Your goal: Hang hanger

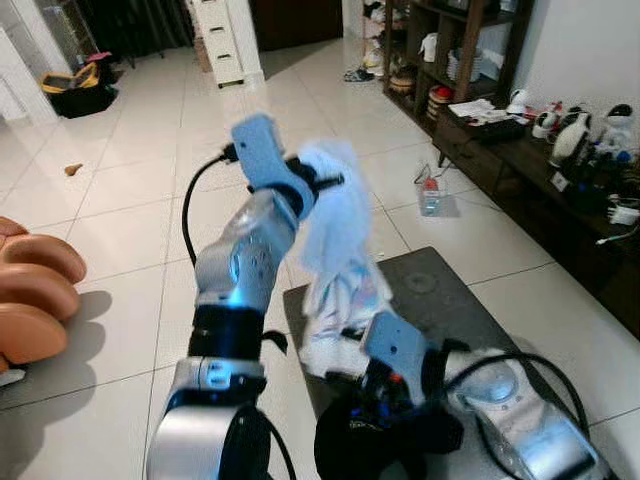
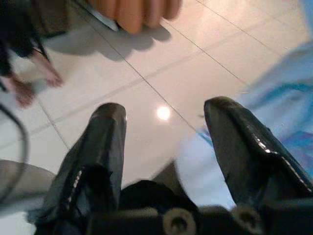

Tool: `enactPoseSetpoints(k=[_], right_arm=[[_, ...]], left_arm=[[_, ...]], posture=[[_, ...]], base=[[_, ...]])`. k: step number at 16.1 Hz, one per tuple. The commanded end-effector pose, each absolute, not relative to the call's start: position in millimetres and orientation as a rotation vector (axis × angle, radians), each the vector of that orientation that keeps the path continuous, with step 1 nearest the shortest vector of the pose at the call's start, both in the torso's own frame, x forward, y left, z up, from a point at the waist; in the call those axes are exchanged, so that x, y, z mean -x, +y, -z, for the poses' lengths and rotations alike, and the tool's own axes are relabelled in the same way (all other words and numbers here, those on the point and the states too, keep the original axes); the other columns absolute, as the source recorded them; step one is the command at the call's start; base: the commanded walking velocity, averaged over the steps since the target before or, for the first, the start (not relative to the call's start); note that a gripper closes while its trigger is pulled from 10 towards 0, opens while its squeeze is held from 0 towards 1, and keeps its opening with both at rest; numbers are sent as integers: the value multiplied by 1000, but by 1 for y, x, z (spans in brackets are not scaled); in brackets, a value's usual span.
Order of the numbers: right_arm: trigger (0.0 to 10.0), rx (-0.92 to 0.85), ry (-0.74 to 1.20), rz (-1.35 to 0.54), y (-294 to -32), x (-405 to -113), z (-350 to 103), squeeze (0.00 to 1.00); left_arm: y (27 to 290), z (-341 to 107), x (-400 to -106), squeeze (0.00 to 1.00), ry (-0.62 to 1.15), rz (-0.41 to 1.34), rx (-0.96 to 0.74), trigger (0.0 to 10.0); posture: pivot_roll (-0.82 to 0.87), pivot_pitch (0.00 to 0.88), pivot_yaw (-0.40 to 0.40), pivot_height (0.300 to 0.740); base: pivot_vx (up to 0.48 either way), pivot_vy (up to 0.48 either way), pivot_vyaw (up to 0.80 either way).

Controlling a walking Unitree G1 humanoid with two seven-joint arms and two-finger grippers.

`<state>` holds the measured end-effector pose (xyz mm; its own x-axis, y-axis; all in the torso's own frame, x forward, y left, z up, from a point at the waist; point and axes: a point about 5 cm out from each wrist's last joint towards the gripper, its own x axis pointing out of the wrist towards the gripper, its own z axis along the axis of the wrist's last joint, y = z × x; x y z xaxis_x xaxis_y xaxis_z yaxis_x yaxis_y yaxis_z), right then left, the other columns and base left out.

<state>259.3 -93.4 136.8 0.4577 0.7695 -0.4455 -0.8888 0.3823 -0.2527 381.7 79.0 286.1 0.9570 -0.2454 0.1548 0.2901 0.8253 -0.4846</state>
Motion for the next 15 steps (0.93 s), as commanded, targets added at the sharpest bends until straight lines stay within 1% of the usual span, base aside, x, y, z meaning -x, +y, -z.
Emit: enactPoseSetpoints(k=[1,2,3,4,5,6,7,8,9,11,13,14,15], right_arm=[[10000,498,341,-1053,-93,-257,-121,0],[10000,487,353,-1025,-94,-260,-118,0],[10000,475,372,-788,-101,-282,-114,0],[10000,406,401,-624,-106,-295,-113,0],[10000,305,415,-484,-107,-304,-112,0],[10000,239,420,-441,-105,-306,-109,0],[10000,225,429,-429,-105,-306,-103,0],[10000,215,464,-377,-110,-307,-88,0],[10000,213,543,-332,-118,-305,-65,0],[10000,186,688,-443,-113,-291,-27,0],[10000,227,754,-541,-110,-284,-13,0],[10000,229,757,-562,-110,-284,-11,0],[10000,206,729,-476,-113,-293,-14,0]], left_arm=[[75,-295,-384,0,-108,288,572,0],[74,-295,-385,0,-107,285,577,0],[70,-296,-386,0,-109,279,602,0],[68,-294,-387,0,-99,281,635,0],[63,-293,-386,0,-93,294,660,0],[60,-292,-384,0,-91,313,665,0],[56,-292,-382,0,-90,353,647,0],[52,-291,-379,0,-92,404,629,0],[50,-290,-376,0,-89,443,635,0],[47,-291,-376,0,-68,475,680,0],[40,-296,-373,0,-72,515,703,0],[38,-297,-372,0,-74,527,712,0],[36,-298,-370,0,-70,542,721,0]], posture=[[-14,33,102,740],[-16,34,101,740],[-25,34,100,740],[-29,35,99,740],[-32,36,97,740],[-30,36,97,740],[-30,36,97,740],[-22,38,100,740],[-20,39,102,740],[-21,37,103,740],[-21,35,107,740],[-21,35,108,740],[-17,35,108,740]], base=[[0,0,0],[0,0,0],[0,0,0],[0,0,0],[0,0,0],[0,0,0],[0,0,0],[0,0,0],[0,0,0],[0,0,0],[0,0,0],[0,0,0],[0,0,0]])
